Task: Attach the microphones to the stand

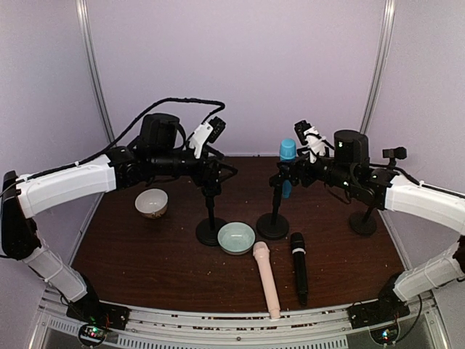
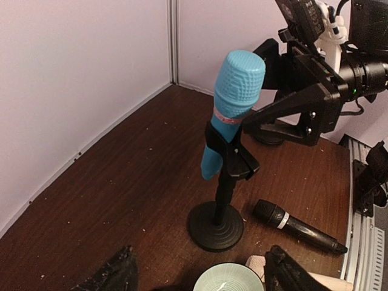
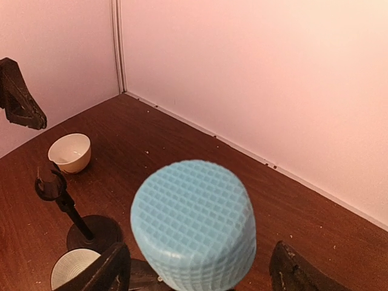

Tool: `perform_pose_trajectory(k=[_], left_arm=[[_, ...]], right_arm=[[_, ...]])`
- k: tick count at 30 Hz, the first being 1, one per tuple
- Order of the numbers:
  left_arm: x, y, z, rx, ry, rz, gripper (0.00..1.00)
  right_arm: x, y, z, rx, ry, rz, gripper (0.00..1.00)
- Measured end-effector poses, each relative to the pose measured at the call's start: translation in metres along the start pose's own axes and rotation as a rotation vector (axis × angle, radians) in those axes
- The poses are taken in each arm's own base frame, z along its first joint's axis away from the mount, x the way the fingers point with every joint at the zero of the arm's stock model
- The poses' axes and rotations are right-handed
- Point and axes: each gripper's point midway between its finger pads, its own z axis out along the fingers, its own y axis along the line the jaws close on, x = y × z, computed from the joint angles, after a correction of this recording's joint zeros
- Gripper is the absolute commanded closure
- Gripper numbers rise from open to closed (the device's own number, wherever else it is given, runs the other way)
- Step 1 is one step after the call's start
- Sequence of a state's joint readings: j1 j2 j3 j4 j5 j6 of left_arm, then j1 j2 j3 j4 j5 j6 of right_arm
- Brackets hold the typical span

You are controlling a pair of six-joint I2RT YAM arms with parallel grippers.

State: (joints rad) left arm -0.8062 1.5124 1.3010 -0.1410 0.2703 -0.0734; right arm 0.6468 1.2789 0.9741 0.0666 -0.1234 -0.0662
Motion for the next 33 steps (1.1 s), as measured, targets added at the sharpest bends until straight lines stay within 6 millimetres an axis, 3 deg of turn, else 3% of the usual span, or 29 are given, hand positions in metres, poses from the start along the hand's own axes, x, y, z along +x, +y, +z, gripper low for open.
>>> perform_pose_trajectory(k=[3,7,11,19,27,33], left_arm=[[0.003,-0.001,0.0,0.005,0.01,-0.028,0.27],[0.002,-0.005,0.0,0.025,0.009,-0.059,0.27],[0.001,-0.006,-0.001,0.028,0.006,-0.072,0.27],[-0.001,-0.007,-0.003,0.032,0.001,-0.078,0.27],[0.0,-0.007,-0.003,0.032,0.008,-0.08,0.27],[0.001,-0.009,-0.003,0.04,0.013,-0.082,0.27]], right_arm=[[-0.003,0.001,0.007,-0.002,-0.005,-0.021,0.33],[-0.003,0.0,0.018,0.005,-0.003,-0.061,0.55],[-0.005,-0.003,0.027,0.024,-0.009,-0.075,0.64],[-0.015,-0.007,0.043,0.109,-0.027,-0.104,0.64],[-0.055,-0.028,0.066,0.244,-0.126,-0.131,0.58],[-0.063,-0.044,0.088,0.319,-0.145,-0.122,0.58]])
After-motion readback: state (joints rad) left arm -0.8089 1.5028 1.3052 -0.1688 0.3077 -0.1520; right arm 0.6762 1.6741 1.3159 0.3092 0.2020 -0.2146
